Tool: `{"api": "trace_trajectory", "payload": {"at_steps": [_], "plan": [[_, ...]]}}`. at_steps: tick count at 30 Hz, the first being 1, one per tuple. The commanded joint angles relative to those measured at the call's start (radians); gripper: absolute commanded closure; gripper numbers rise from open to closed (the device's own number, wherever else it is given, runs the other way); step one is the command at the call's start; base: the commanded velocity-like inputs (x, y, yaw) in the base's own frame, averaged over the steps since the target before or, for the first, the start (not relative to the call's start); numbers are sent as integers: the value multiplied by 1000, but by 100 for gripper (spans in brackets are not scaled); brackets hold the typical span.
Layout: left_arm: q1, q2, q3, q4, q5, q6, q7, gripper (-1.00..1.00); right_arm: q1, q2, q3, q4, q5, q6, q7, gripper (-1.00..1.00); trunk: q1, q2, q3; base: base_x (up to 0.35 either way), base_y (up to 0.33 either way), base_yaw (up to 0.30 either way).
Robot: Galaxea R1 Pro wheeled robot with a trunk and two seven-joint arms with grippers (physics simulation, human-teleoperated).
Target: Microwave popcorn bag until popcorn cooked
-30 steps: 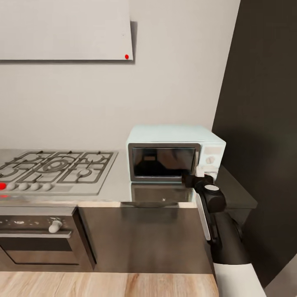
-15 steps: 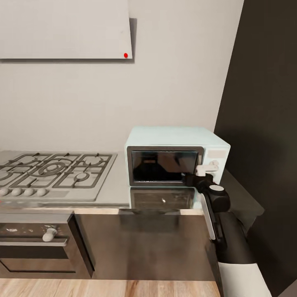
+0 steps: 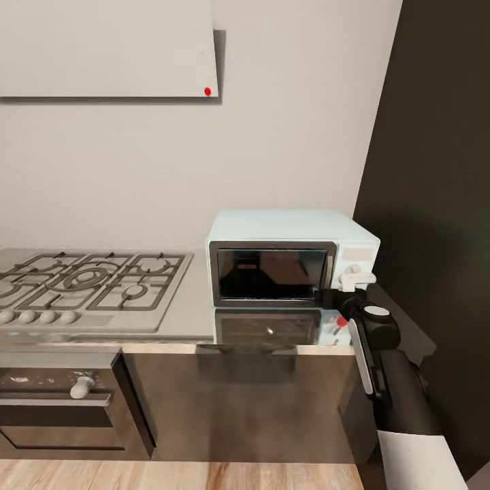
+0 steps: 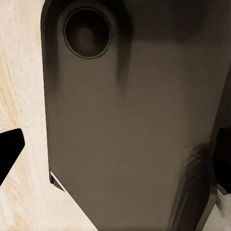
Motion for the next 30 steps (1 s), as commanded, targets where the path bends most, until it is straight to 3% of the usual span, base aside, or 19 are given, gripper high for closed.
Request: {"api": "trace_trajectory", "payload": {"at_steps": [1, 14, 29, 30], "plan": [[0, 0, 1, -1, 6, -1, 0, -100, -1, 1, -1, -1, 6, 4, 2, -100, 0, 0, -1, 0, 0, 0], [0, 0, 1, -1, 6, 0, 0, -100, -1, 15, 8, -1, 9, -10, -11, -100, 0, 0, -1, 106, 30, 0], [0, 0, 1, -1, 6, -1, 0, -100, -1, 14, 7, -1, 12, -53, -11, -100, 0, 0, -1, 5, 1, 0], [0, 0, 1, -1, 6, 0, 0, -100, -1, 15, 7, 0, 12, -59, -12, 100, 0, 0, -1, 0, 0, 0]]}}
